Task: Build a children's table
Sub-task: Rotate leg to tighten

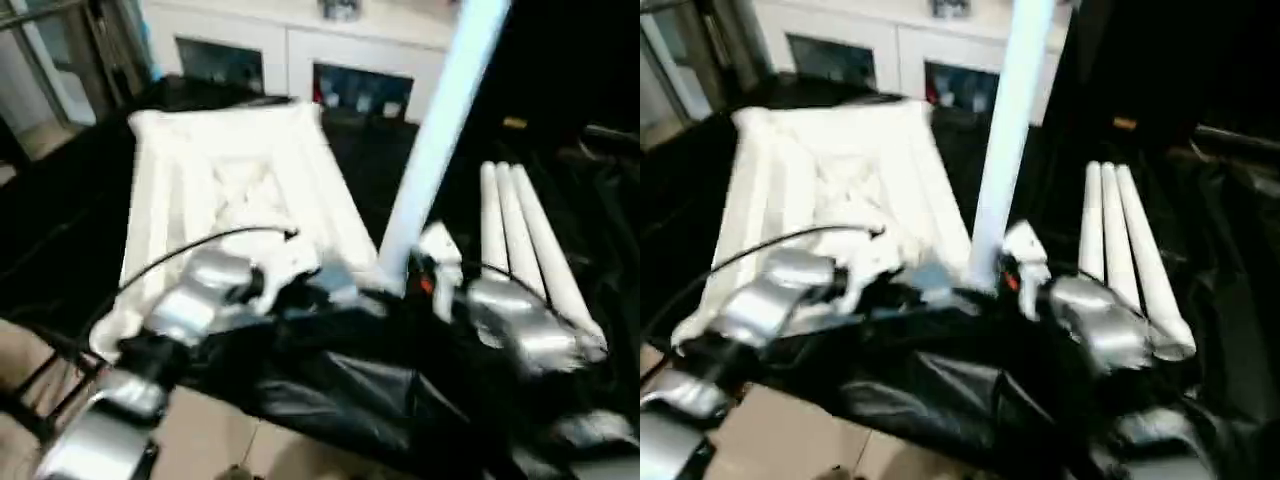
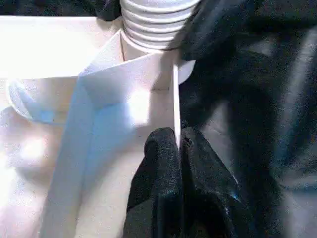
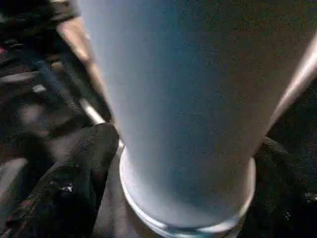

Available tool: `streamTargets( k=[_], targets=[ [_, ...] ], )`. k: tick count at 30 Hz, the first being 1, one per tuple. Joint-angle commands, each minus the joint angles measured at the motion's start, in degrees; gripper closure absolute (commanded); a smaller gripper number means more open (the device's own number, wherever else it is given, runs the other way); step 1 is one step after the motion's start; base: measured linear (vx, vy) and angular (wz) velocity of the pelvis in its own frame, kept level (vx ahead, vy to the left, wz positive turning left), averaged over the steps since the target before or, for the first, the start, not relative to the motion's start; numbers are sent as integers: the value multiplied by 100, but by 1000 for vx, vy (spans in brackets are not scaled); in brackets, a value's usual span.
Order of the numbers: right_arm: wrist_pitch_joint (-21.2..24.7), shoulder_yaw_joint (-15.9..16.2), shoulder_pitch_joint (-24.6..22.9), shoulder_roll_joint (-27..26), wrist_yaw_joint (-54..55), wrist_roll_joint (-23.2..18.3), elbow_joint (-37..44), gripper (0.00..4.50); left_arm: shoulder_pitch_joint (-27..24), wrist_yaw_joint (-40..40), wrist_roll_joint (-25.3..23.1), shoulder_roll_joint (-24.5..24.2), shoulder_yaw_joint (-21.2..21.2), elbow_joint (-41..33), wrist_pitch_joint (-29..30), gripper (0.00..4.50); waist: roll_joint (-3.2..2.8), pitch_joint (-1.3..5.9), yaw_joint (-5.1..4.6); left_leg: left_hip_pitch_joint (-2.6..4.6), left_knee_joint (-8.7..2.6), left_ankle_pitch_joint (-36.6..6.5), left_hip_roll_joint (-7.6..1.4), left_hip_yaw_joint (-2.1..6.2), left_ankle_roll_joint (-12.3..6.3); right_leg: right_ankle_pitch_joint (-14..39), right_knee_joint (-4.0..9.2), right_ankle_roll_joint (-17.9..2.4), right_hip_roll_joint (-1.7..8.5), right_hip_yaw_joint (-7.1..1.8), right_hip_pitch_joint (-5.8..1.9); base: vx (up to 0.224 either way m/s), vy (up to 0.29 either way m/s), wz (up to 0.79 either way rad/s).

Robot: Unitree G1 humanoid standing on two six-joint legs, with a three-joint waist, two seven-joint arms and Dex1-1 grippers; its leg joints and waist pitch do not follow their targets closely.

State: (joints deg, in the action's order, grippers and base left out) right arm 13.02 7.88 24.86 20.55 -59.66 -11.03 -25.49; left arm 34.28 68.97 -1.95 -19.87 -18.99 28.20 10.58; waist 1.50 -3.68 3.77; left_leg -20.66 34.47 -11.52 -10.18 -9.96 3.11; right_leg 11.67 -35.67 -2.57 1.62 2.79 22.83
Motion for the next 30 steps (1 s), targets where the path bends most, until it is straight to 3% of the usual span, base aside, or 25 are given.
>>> streamTargets(
  k=[1, 2, 5, 10, 15, 18, 20, 22, 23, 24, 27, 30],
  targets=[
    [117, 149, -25, 34, -243, -49, 181, 64, 63, 357, 153, 80, -173, -305, -180, 450, -32, 399, 2, 34, -354, -511, -353, 89, -477, 406, 427, -1288, 640, -335, -365, 0, 0, 0],
    [144, 141, -39, 49, -281, -59, 217, 89, 58, 407, 163, 41, -175, -312, -199, 450, -29, 399, -4, 30, -356, -501, -351, 94, -461, 402, 422, -1289, 639, -333, -368, 0, 0, 0],
    [267, 161, -69, 77, -373, -141, 329, 97, 46, 546, 228, -59, -201, -372, -147, 450, -26, 401, -8, 22, -354, -491, -334, 98, -402, 459, 429, -1280, 645, -337, -375, 0, 0, 0],
    [489, 211, -138, 53, -425, -241, 545, 149, 17, 586, 214, -94, -203, -388, -126, 450, -22, 414, -3, 21, -348, -361, -336, 95, -427, 205, 398, -1308, 638, -330, -373, 0, 0, 0],
    [532, 235, -191, -96, -269, -197, 511, 165, 33, 412, 186, 17, -128, -320, -91, 450, -27, 413, 8, 28, -346, -407, -337, 94, -390, 339, 417, -1279, 652, -333, -368, 0, 0, 0],
    [339, 100, -68, -415, 511, 54, 61, 166, 155, -16, 160, 232, -12, -141, -20, 450, -17, 409, -12, 23, -350, -422, -321, 100, -328, 395, 421, -1263, 642, -328, -369, 0, 0, 0],
    [281, -63, 143, -708, 1390, 253, -453, 166, 293, -413, 78, 404, 52, 45, 41, 450, -30, 375, -60, 33, -364, -559, -312, 96, -218, 718, 459, -1259, 649, -324, -335, 0, 0, 0],
    [240, -256, 349, -971, 2072, 302, -908, 167, 428, -789, -7, 581, 112, 229, 133, 450, -13, 381, -131, 31, -368, -697, -293, 117, -67, 1268, 504, -1112, 659, -324, -369, 0, 0, 0],
    [226, -351, 438, -1082, 2322, 287, -1089, 167, 490, -963, -44, 665, 139, 314, 197, 450, 14, 381, -147, 27, -363, -686, -290, 109, -68, 1300, 512, -1091, 659, -331, -366, 0, 0, 0],
    [151, -484, 598, -1250, 2747, 271, -1373, 169, 576, -1212, -97, 793, 165, 433, 252, 450, -16, 380, -170, 26, -360, -672, -279, 115, -65, 1329, 513, -1090, 652, -335, -359, 0, 0, 0],
    [5, -863, 1083, -1773, 3884, 174, -2103, 169, 828, -2104, -216, 1238, 311, 785, 481, 450, -15, 409, -187, 21, -348, -525, -266, 116, -58, 1113, 501, -1114, 637, -333, -361, 0, 0, 0],
    [-241, -848, 1270, -2003, 4135, 301, -2394, 169, 926, -2510, -267, 1475, 372, 938, 459, 450, 3, 425, -171, 2, -338, -412, -272, 98, -162, 626, 450, -1226, 639, -340, -375, 0, 0, 0]
  ],
)
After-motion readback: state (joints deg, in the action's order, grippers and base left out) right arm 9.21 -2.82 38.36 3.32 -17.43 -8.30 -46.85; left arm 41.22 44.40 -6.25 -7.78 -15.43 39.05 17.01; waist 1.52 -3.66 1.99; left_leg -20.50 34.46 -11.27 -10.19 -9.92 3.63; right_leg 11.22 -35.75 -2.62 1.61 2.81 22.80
